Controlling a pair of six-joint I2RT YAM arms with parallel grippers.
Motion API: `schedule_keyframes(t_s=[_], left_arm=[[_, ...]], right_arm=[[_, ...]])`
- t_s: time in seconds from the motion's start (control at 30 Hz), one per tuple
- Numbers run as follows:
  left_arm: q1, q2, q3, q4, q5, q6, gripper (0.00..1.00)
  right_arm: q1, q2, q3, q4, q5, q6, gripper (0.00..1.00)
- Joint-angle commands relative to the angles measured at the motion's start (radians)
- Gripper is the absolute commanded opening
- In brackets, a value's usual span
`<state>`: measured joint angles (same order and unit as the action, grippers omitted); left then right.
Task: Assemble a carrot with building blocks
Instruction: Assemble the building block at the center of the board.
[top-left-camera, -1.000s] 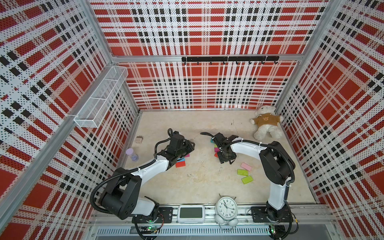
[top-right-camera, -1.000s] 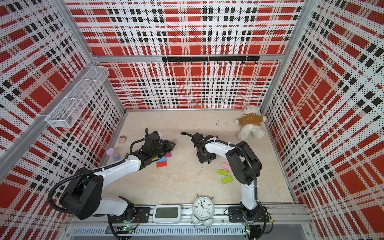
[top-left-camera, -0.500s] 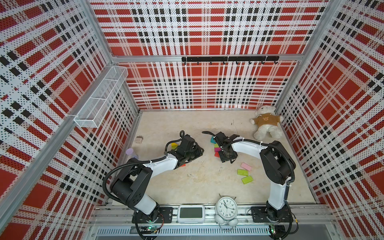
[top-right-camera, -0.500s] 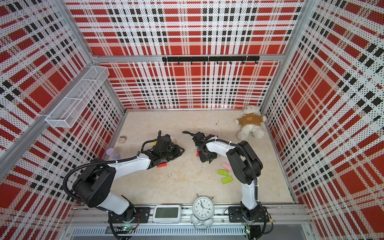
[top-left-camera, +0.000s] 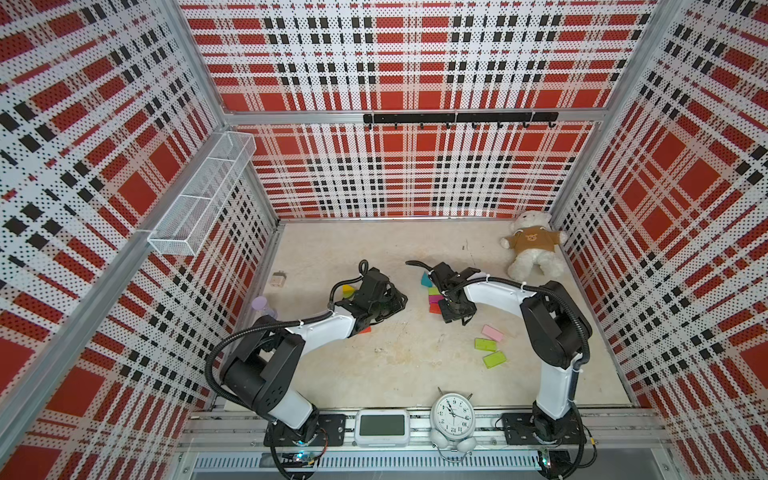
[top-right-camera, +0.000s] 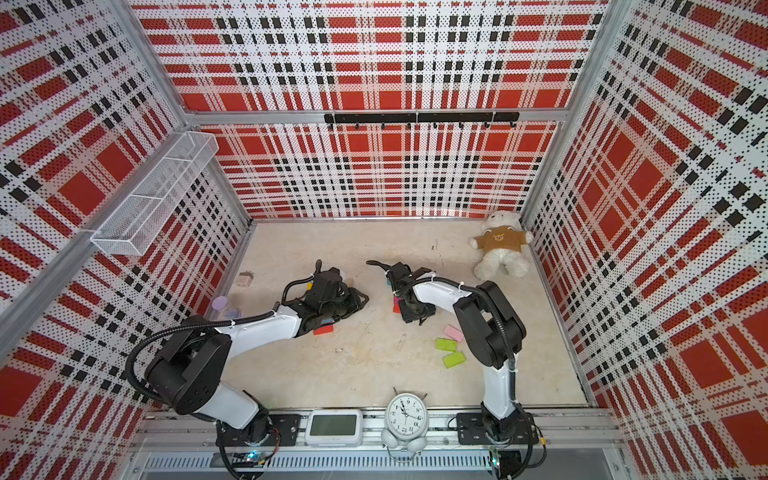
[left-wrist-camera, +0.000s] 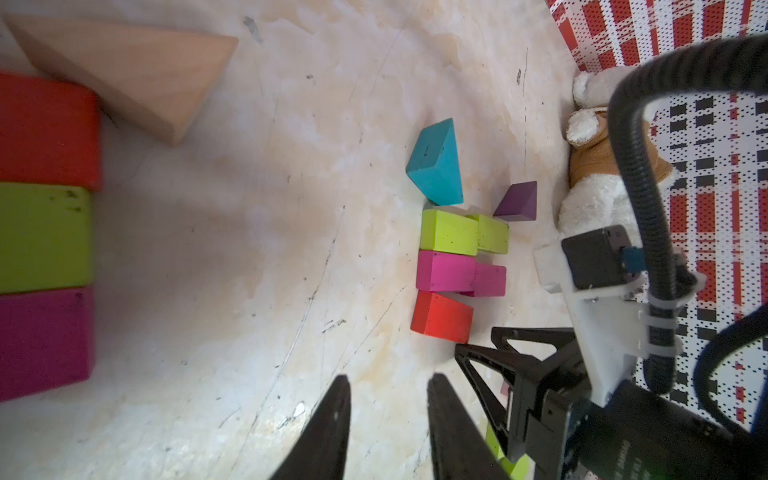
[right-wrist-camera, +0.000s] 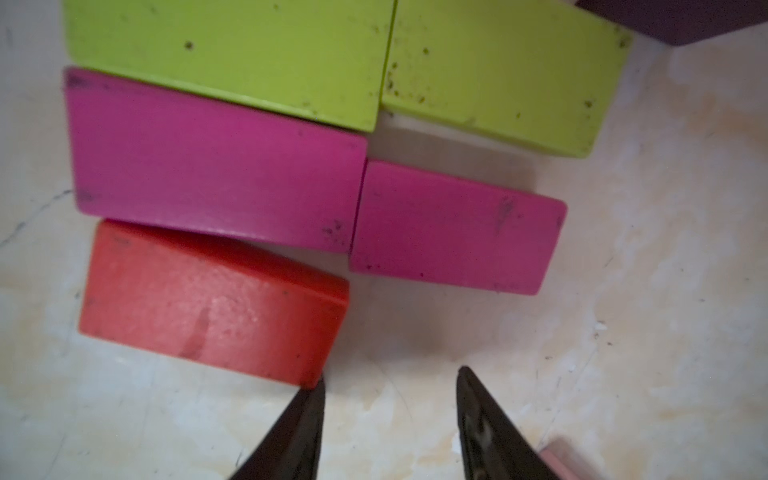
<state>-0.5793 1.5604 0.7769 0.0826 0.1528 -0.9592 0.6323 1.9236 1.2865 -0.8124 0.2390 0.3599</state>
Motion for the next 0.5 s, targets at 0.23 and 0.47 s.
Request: schedule_keyframes(t_s=[0.23, 0.47], left_arm=[[0.001, -0.001, 0.015, 0.023, -0.01, -0.013, 0.35], [0.001, 0.001, 0.015, 0.025, -0.007, -0.015, 0.35]], right_arm=[[-0.01, 0.009, 0.038, 0.014, 0.024, 0.016, 0.53], [-0.013, 0.009, 0.039, 0.021, 0.02, 0.017, 0.54]])
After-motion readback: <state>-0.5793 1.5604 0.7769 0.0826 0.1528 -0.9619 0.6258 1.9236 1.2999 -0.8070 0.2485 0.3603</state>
